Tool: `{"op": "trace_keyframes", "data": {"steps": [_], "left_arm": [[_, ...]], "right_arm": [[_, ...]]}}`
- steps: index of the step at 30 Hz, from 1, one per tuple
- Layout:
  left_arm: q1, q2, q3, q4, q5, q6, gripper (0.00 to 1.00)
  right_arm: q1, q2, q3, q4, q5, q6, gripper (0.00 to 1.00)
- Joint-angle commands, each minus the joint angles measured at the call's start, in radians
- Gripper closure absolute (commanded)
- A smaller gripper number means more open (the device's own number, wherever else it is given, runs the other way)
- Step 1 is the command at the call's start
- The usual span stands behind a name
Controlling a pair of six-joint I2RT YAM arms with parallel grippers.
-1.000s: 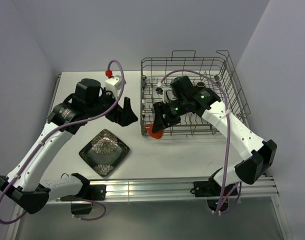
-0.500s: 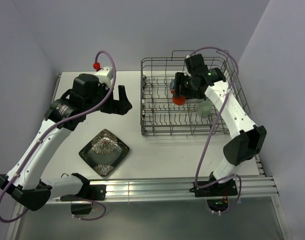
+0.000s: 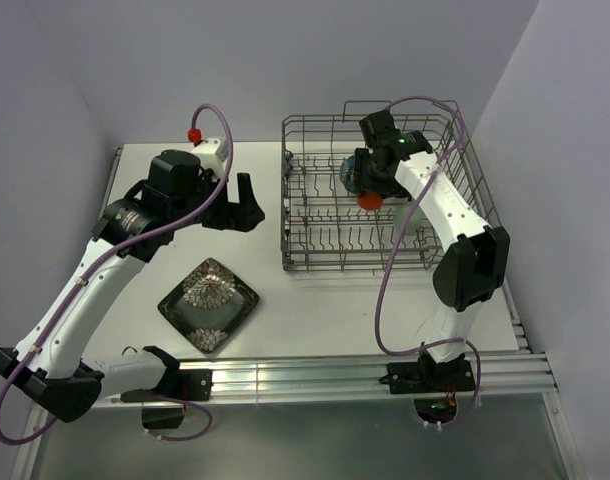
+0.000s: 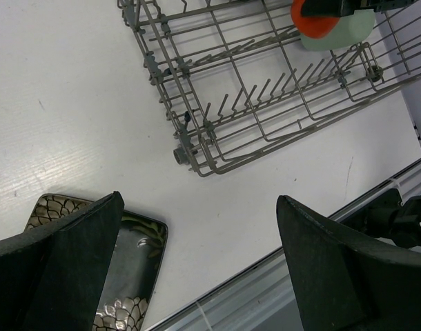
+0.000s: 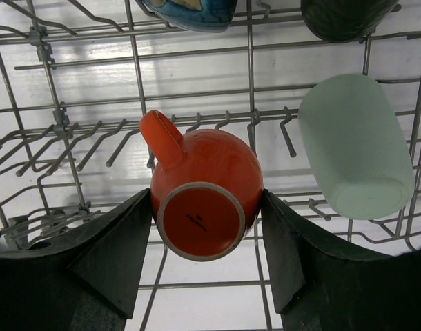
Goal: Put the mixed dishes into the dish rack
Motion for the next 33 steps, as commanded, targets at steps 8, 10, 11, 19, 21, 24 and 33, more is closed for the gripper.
{"op": "trace_keyframes", "data": {"steps": [8, 10, 11, 19, 21, 24, 33], "left_arm": [[0.003, -0.015, -0.019, 0.02, -0.002, -0.008, 0.01], [0.001, -0.014, -0.019, 0.018, -0.004, -0.005, 0.01], [0.003, -0.014, -0.019, 0.017, -0.004, -0.005, 0.01], [0.003, -0.005, -0.019, 0.009, -0.009, -0.002, 0.01], [0.001, -0.002, -0.017, 0.008, -0.009, -0.002, 0.01], [0.003, 0.002, -0.014, 0.001, -0.012, -0.002, 0.01], [0.003, 0.002, -0.022, -0.003, -0.016, -0.01, 0.01]], "right_arm": [[0.0, 0.009, -0.047, 0.077, 0.006, -0.023, 1.0], [-0.001, 0.012, -0.057, 0.092, 0.005, -0.024, 1.0], [-0.001, 0.012, -0.068, 0.097, 0.005, -0.024, 1.0], [0.011, 0.054, -0.065, 0.117, -0.011, -0.024, 1.0], [0.012, 0.066, -0.068, 0.123, -0.011, -0.026, 1.0], [0.012, 0.08, -0.067, 0.132, -0.011, -0.032, 1.0], [0.012, 0.115, -0.079, 0.158, -0.008, -0.035, 1.0]]}}
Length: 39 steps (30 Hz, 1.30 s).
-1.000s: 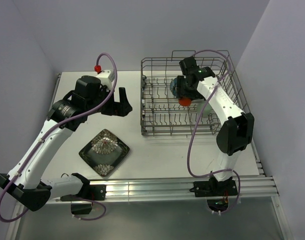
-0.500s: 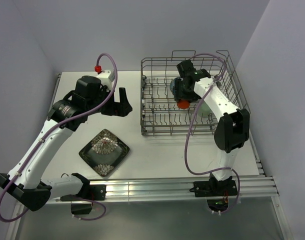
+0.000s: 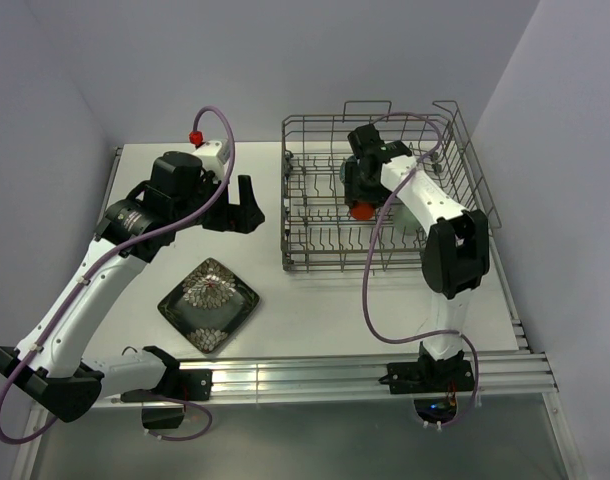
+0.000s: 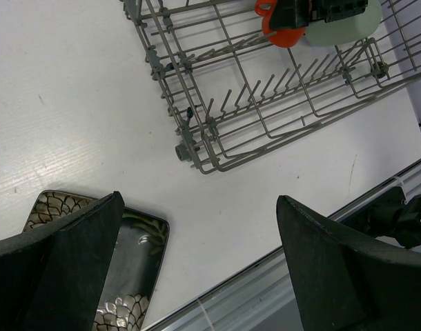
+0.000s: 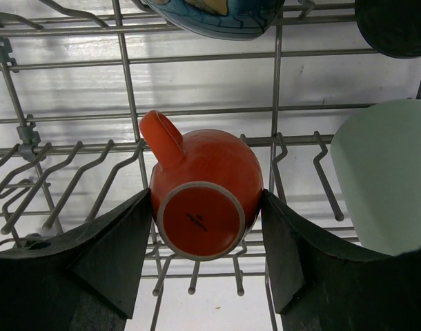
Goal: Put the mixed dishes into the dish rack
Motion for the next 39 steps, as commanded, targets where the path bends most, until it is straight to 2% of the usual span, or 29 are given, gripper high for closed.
{"op": "trace_keyframes", "data": {"steps": [1, 7, 9, 11, 17, 21, 27, 31, 36, 37, 39], "left_arm": [[0.003, 0.004, -0.001, -0.002, -0.012, -0.008, 0.01], [0.003, 0.005, -0.001, -0.005, -0.012, -0.015, 0.01], [0.003, 0.005, -0.003, -0.005, -0.012, -0.013, 0.01], [0.003, 0.005, -0.004, -0.005, -0.011, -0.013, 0.01], [0.003, 0.012, -0.001, -0.008, -0.011, -0.007, 0.01], [0.001, 0.015, -0.003, -0.007, -0.007, -0.005, 0.01], [0.001, 0.024, 0.002, -0.008, -0.001, 0.001, 0.01], [0.003, 0.022, -0.003, -0.007, 0.0, 0.002, 0.01], [0.003, 0.024, -0.007, -0.007, 0.005, 0.007, 0.01], [0.003, 0.024, -0.009, -0.007, 0.005, 0.007, 0.01], [0.003, 0.024, -0.012, -0.007, 0.009, 0.005, 0.01]], "right_arm": [[0.007, 0.011, -0.004, 0.043, 0.02, -0.013, 1.0], [0.005, 0.017, -0.021, 0.055, 0.046, -0.01, 0.98], [0.005, 0.018, -0.024, 0.055, 0.046, -0.012, 0.9], [0.005, 0.02, -0.029, 0.055, 0.043, -0.009, 0.88], [0.007, 0.014, -0.049, 0.061, 0.034, -0.007, 0.71], [0.009, -0.005, -0.07, 0.073, 0.034, -0.003, 0.55], [0.009, -0.015, -0.08, 0.08, 0.029, -0.004, 0.38], [0.01, -0.026, -0.075, 0.081, 0.026, -0.006, 0.3], [0.012, -0.037, -0.066, 0.075, 0.031, -0.006, 0.26], [0.012, -0.038, -0.067, 0.075, 0.032, -0.006, 0.17], [0.013, -0.043, -0.067, 0.073, 0.034, -0.006, 0.13]]}}
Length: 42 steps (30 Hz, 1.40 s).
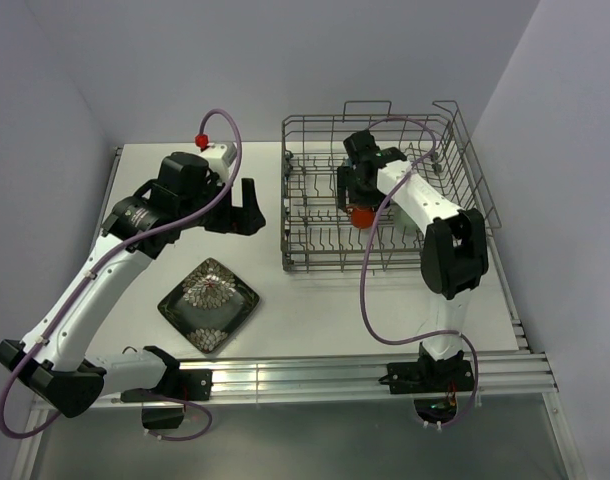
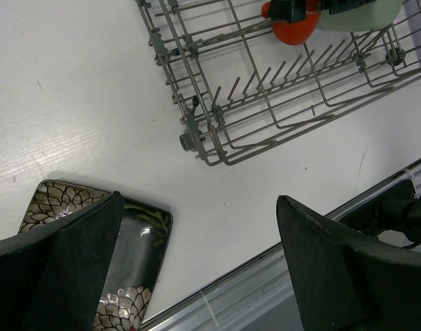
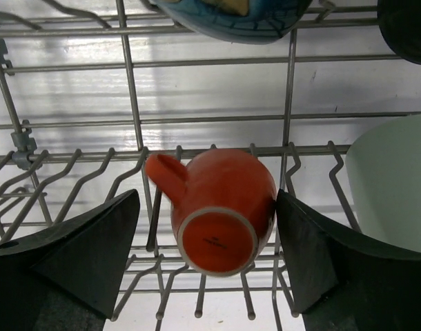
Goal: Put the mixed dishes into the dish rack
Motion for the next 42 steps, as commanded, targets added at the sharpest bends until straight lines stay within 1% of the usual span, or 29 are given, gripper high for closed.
{"op": "trace_keyframes", "data": {"steps": [1, 10, 18, 22, 24, 25, 27, 29, 31, 33, 35, 37, 39, 41, 42], "left_arm": [[0.003, -0.002, -0.007, 0.017, 0.013, 0.002, 0.01], [0.004, -0.009, -0.027, 0.024, 0.019, -0.005, 0.01], [0.007, -0.005, -0.048, -0.006, -0.076, -0.044, 0.01], [0.019, -0.002, -0.068, -0.027, -0.081, -0.07, 0.01], [0.027, 0.004, -0.074, -0.052, -0.143, -0.09, 0.01], [0.041, 0.007, -0.085, -0.077, -0.192, -0.109, 0.01], [0.081, 0.012, -0.1, -0.11, -0.231, -0.131, 0.01], [0.114, 0.011, -0.155, -0.137, -0.263, -0.156, 0.01], [0.174, 0.001, -0.23, -0.141, -0.257, -0.169, 0.01], [0.237, -0.02, -0.282, -0.128, -0.249, -0.18, 0.01], [0.277, -0.031, -0.353, -0.121, -0.243, -0.197, 0.01], [0.338, -0.032, -0.42, -0.101, -0.237, -0.206, 0.01], [0.404, -0.025, -0.45, -0.096, -0.243, -0.215, 0.01], [0.441, -0.031, -0.491, -0.075, -0.242, -0.222, 0.01], [0.485, -0.032, -0.502, -0.058, -0.22, -0.223, 0.01]], "right_arm": [[0.006, -0.048, -0.003, -0.002, 0.024, -0.013, 0.13], [0.011, -0.081, -0.02, 0.019, 0.05, -0.008, 0.11], [0.011, -0.126, 0.011, 0.024, 0.095, -0.001, 0.11], [0.011, -0.132, 0.029, 0.01, 0.107, -0.002, 0.11], [0.011, -0.149, 0.029, 0.007, 0.11, -0.001, 0.11], [0.012, -0.158, 0.029, 0.009, 0.109, -0.001, 0.11], [0.011, -0.188, 0.037, 0.001, 0.1, 0.002, 0.1], [0.023, -0.221, 0.051, -0.014, 0.066, 0.008, 0.11], [0.041, -0.247, 0.065, -0.036, 0.034, 0.008, 0.11], [0.094, -0.29, 0.069, -0.054, -0.008, 0.004, 0.1], [0.149, -0.326, 0.068, -0.074, -0.031, 0.011, 0.11], [0.181, -0.356, 0.043, -0.083, -0.087, 0.021, 0.11], [0.225, -0.406, -0.001, -0.074, -0.144, 0.034, 0.11], [0.25, -0.449, -0.03, -0.065, -0.182, 0.041, 0.11], [0.265, -0.462, -0.061, -0.056, -0.216, 0.041, 0.11]]}}
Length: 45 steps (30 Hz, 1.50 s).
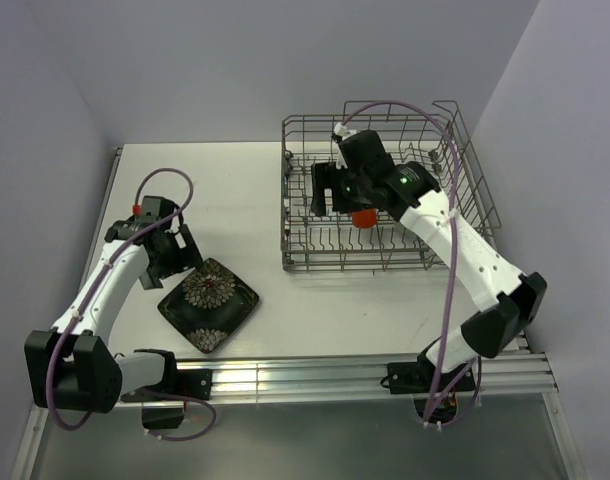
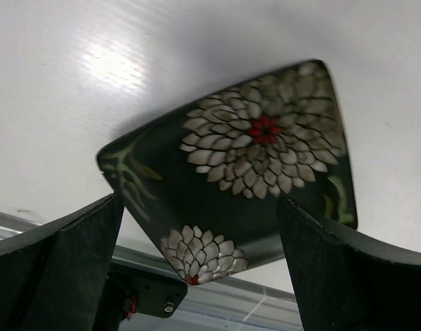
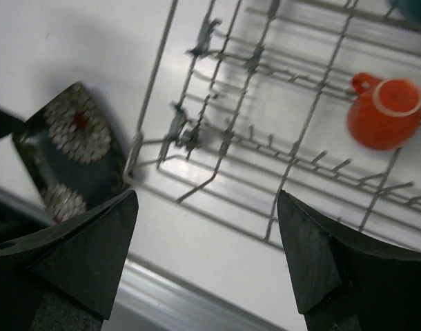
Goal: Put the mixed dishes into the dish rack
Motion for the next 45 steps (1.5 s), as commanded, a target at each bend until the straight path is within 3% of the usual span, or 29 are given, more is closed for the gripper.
{"op": "trace_keyframes", "data": {"steps": [1, 10, 14, 25, 31, 35, 45], "left_arm": [[0.086, -0.03, -0.032, 0.047, 0.014, -0.035, 0.01], [0.212, 0.017, -0.113, 0.057, 0.128, -0.163, 0.01], [0.247, 0.004, -0.173, 0.068, 0.169, -0.24, 0.01], [0.277, -0.085, -0.248, -0.049, 0.118, -0.348, 0.01], [0.277, -0.081, -0.343, 0.072, 0.202, -0.42, 0.01], [0.277, -0.059, -0.344, 0.09, 0.15, -0.404, 0.01], [0.266, -0.044, -0.373, 0.284, 0.175, -0.432, 0.03]], "right_arm": [[0.024, -0.072, -0.064, 0.001, -0.12, 0.02, 0.11], [0.035, -0.176, -0.221, 0.084, -0.306, -0.015, 0.12], [0.036, -0.201, -0.262, 0.118, -0.327, -0.027, 0.12], [0.036, -0.267, -0.305, 0.158, -0.319, -0.052, 0.12], [0.036, -0.313, -0.354, 0.181, -0.312, -0.044, 0.12], [0.036, -0.333, -0.366, 0.166, -0.295, -0.054, 0.12], [0.035, -0.336, -0.373, 0.187, -0.324, -0.043, 0.12]]}}
